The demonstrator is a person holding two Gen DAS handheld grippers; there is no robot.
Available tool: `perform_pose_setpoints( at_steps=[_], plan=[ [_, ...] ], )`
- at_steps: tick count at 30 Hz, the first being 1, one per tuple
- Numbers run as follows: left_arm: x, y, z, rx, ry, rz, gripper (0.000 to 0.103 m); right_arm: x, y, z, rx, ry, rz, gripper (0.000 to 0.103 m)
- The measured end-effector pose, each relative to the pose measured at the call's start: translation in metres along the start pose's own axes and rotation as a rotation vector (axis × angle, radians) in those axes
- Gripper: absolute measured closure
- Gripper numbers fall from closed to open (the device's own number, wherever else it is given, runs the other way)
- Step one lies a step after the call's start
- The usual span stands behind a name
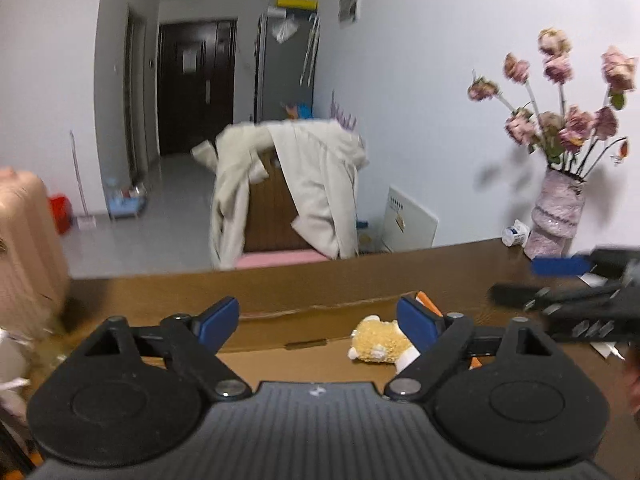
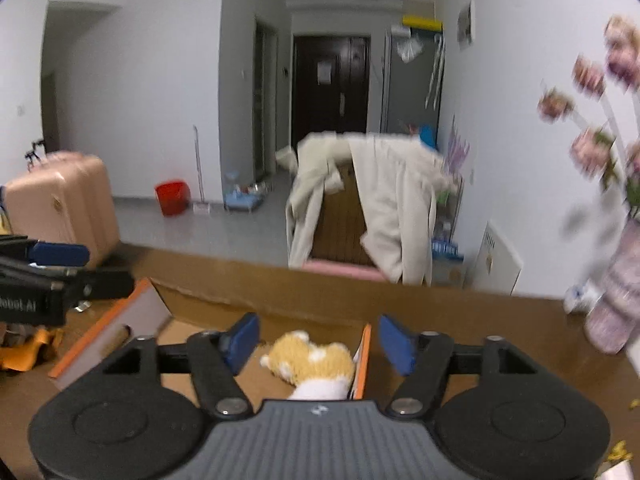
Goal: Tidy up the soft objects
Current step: 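Lift the lamb plush with both tools, lower it into the box, open both, then move both tools to the blue fuzzy plush and close them on it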
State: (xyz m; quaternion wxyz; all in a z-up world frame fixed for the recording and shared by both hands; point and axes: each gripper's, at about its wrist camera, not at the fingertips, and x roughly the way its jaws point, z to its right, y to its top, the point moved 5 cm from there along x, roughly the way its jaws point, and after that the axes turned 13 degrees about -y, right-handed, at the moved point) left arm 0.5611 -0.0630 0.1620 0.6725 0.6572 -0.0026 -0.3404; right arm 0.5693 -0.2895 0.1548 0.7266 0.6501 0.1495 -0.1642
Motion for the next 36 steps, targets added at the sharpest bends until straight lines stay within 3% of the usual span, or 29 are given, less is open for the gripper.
perform_pose_setpoints(
  at_steps=[5,8,15,18,20,26,31,36],
  plan=[
    [-0.067,0.001,0.025,0.06,0.033,0.041,0.007,-0.08,0.01,0.011,-0.021,-0.003,0.075,0.024],
    [-0.113,-0.02,0.04,0.057,0.028,0.087,0.004,-0.123,-0.001,0.012,-0.03,0.009,0.122,0.018],
    [-0.197,-0.116,0.072,0.051,-0.007,0.126,0.0,-0.212,-0.072,0.007,0.0,0.089,0.213,0.01],
    [-0.226,-0.155,0.083,0.068,0.023,0.153,0.0,-0.247,-0.109,0.0,0.023,0.128,0.263,0.0],
    [-0.243,-0.177,0.089,0.053,0.056,0.188,0.0,-0.266,-0.134,-0.007,0.011,0.142,0.292,0.0],
    [-0.28,-0.23,0.106,0.016,0.076,0.23,0.0,-0.309,-0.202,-0.025,-0.048,0.105,0.322,0.0],
    [-0.279,-0.259,0.124,0.021,0.048,0.168,0.0,-0.315,-0.25,-0.027,-0.003,0.137,0.226,0.0],
    [-0.264,-0.264,0.135,0.061,0.06,0.126,0.0,-0.307,-0.27,-0.024,0.018,0.139,0.169,0.0]
  ],
)
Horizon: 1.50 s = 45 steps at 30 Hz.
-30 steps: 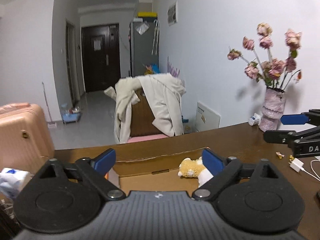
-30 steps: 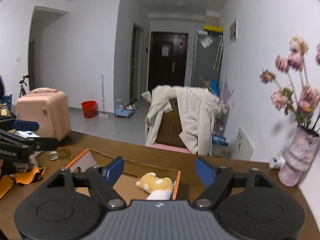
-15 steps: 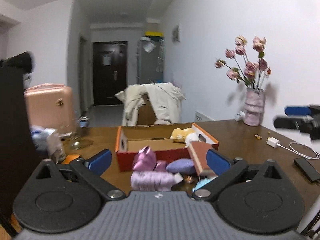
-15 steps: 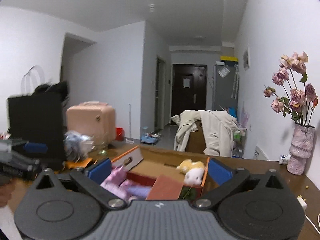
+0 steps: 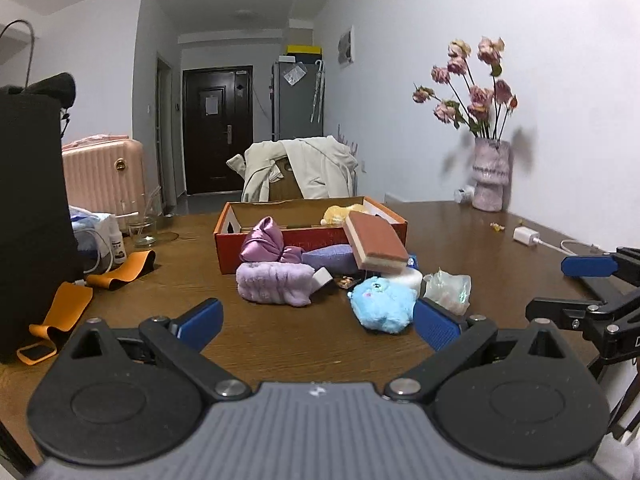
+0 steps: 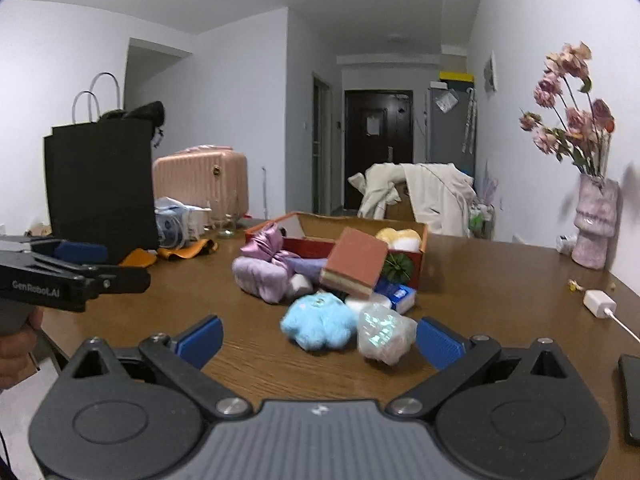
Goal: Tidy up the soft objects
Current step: 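Move both tools to the blue fuzzy plush and close them on it, then carry the blue plush with both tools into the box and open them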
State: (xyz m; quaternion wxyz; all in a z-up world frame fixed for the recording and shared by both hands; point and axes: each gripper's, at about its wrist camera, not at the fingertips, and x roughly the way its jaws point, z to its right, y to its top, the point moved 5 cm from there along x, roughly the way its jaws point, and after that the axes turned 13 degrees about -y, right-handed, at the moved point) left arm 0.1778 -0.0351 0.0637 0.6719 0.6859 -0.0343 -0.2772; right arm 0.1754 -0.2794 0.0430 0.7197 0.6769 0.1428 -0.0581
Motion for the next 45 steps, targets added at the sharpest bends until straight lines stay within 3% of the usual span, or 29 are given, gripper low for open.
perform_pose_setpoints(
  at_steps=[5,8,10,14,19,26,28,29,31,38,40,45],
  plan=[
    [0.018,-0.002,0.006,0.009,-0.018,-0.031,0.0,0.008,-0.006,0.01,0.038,-0.004,-0.007,0.0],
    [0.037,-0.006,0.004,-0.009,-0.023,-0.068,0.0,0.021,-0.007,0.012,0.093,0.078,-0.03,0.003],
    [0.055,-0.008,0.001,-0.027,-0.022,-0.107,0.0,0.038,-0.011,0.01,0.126,0.163,-0.078,0.02],
    [0.088,-0.011,-0.008,-0.093,-0.07,-0.149,0.003,0.081,-0.024,0.008,0.169,0.22,-0.184,0.034],
    [0.136,-0.01,-0.022,-0.179,-0.112,-0.192,0.034,0.131,-0.028,0.01,0.245,0.247,-0.256,0.039],
    [0.198,-0.011,-0.04,-0.337,-0.209,-0.254,0.047,0.183,-0.023,0.009,0.262,0.217,-0.31,0.05],
    [0.208,-0.014,-0.042,-0.362,-0.239,-0.268,0.06,0.191,-0.024,0.009,0.262,0.219,-0.32,0.056],
    [0.212,-0.015,-0.043,-0.379,-0.252,-0.273,0.062,0.193,-0.024,0.009,0.264,0.223,-0.322,0.058],
    [0.216,-0.017,-0.046,-0.429,-0.29,-0.276,0.071,0.196,-0.026,0.009,0.273,0.232,-0.327,0.06],
    [0.197,-0.02,-0.045,-0.463,-0.289,-0.276,0.072,0.189,-0.025,0.006,0.284,0.241,-0.331,0.07],
    [0.181,-0.019,-0.044,-0.457,-0.283,-0.264,0.072,0.178,-0.024,0.002,0.262,0.24,-0.321,0.079],
    [0.141,-0.013,-0.034,-0.441,-0.287,-0.215,0.072,0.145,-0.019,-0.006,0.267,0.252,-0.286,0.08]
  ],
)
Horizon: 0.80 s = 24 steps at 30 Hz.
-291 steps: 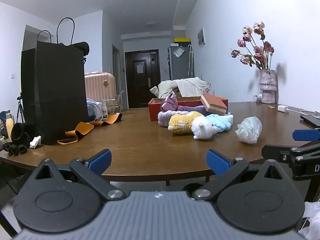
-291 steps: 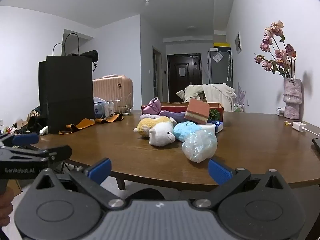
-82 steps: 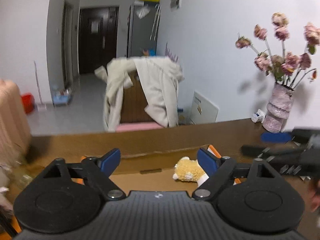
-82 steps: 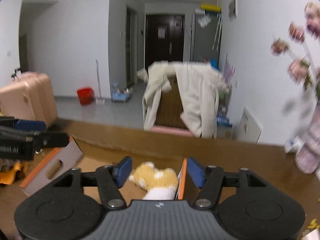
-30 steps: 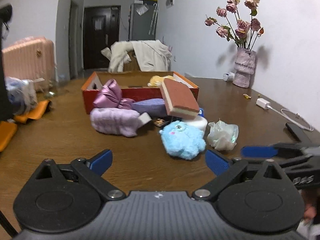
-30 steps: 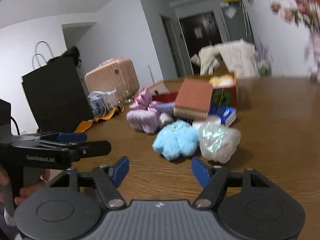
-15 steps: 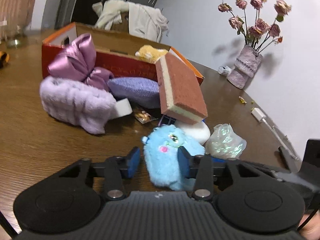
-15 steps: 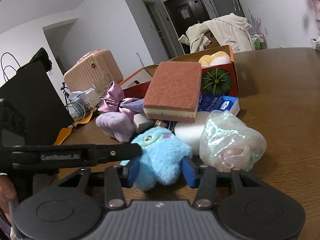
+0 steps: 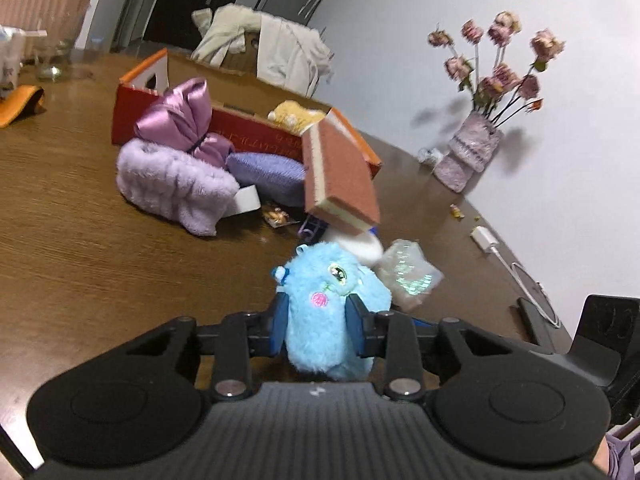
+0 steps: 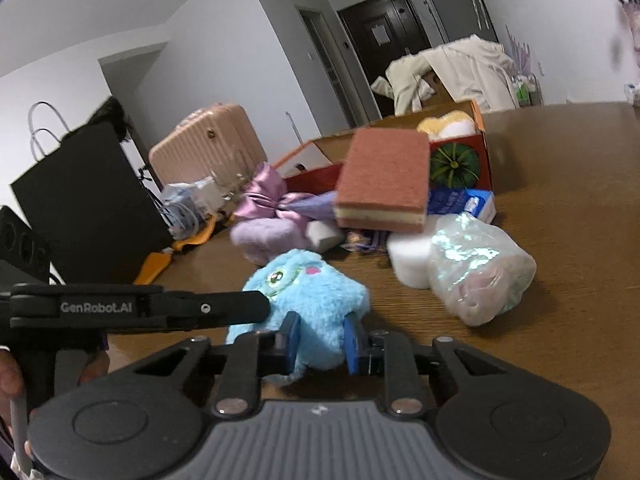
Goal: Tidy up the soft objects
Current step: 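Carry the blue plush with both tools into the box and open them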
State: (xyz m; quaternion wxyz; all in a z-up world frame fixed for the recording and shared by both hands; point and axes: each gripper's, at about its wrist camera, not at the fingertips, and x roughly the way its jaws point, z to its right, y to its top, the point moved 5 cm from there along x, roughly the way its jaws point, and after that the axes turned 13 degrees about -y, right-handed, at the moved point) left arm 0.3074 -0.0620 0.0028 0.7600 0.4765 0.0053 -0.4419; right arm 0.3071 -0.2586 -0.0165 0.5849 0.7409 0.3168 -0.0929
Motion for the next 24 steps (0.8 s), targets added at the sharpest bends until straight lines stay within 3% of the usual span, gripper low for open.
perform_pose_setpoints(
  at_steps=[8,12,16,19,24],
  plan=[
    [-0.047,-0.001,0.025,0.057,-0.038,0.079,0.072,-0.046,0.001,-0.024,0.004,0.016,0.089,0.08],
    [-0.059,0.015,0.024,0.049,-0.061,0.12,0.073,-0.051,0.016,-0.037,-0.019,0.026,0.124,0.08],
    [-0.057,0.061,0.009,0.045,-0.077,0.153,0.073,-0.037,0.056,-0.049,-0.072,0.042,0.157,0.08],
    [-0.044,0.112,-0.006,0.056,-0.086,0.178,0.073,-0.011,0.106,-0.053,-0.082,0.065,0.176,0.08],
    [0.005,0.193,-0.049,0.029,-0.051,0.154,0.074,0.073,0.191,-0.044,-0.043,0.089,0.094,0.08]
  ],
)
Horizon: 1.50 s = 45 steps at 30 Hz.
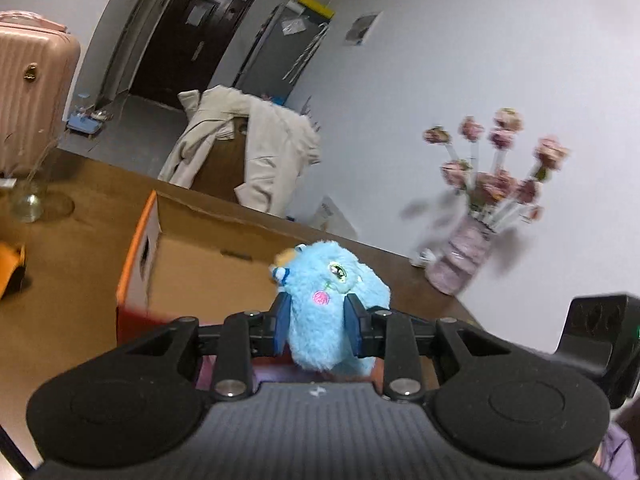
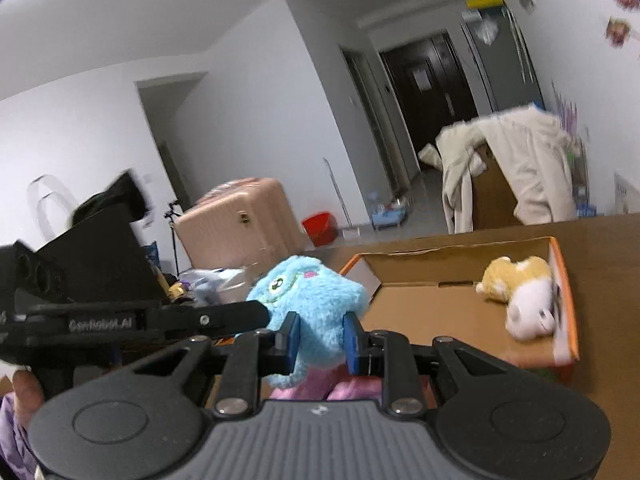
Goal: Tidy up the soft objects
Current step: 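Carry the blue plush with both tools into the box and open them, then grasp the pink-brown sponge block with the right tool and lift it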
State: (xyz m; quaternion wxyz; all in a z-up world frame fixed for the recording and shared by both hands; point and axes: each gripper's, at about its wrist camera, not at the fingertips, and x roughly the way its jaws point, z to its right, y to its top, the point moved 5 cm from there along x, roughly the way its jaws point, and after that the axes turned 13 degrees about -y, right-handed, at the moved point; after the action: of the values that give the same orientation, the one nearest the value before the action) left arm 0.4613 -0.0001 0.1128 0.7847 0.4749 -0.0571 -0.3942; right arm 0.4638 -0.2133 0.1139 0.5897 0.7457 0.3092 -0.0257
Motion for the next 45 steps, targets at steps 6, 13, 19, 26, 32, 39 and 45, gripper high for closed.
perform_pose_setpoints(
  at_steps=[6,13,19,26,32,39,45],
  plan=[
    [0.087,0.052,-0.084,-0.09,0.08,-0.089,0.075,0.133,0.057,0.033,0.063,-0.043,-0.185,0.078],
    [0.16,0.061,-0.169,-0.123,0.212,-0.216,0.074,0.258,0.055,0.056,0.041,-0.105,-0.34,0.078],
    [0.167,0.064,-0.183,-0.043,0.265,-0.265,0.064,0.311,0.04,0.066,0.11,-0.106,-0.43,0.077],
    [0.131,0.08,-0.152,0.068,0.291,-0.215,0.058,0.273,0.056,0.053,0.068,-0.113,-0.366,0.071],
    [0.076,0.09,-0.09,0.196,0.274,-0.152,0.042,0.18,0.099,0.038,0.063,-0.077,-0.247,0.06],
    [-0.011,0.059,-0.009,0.321,0.234,-0.022,0.018,0.043,0.1,0.015,0.036,-0.012,-0.117,0.037],
    [-0.076,-0.005,0.038,0.443,0.288,0.058,0.012,-0.064,0.048,0.007,-0.048,-0.013,0.005,0.026]
  ],
)
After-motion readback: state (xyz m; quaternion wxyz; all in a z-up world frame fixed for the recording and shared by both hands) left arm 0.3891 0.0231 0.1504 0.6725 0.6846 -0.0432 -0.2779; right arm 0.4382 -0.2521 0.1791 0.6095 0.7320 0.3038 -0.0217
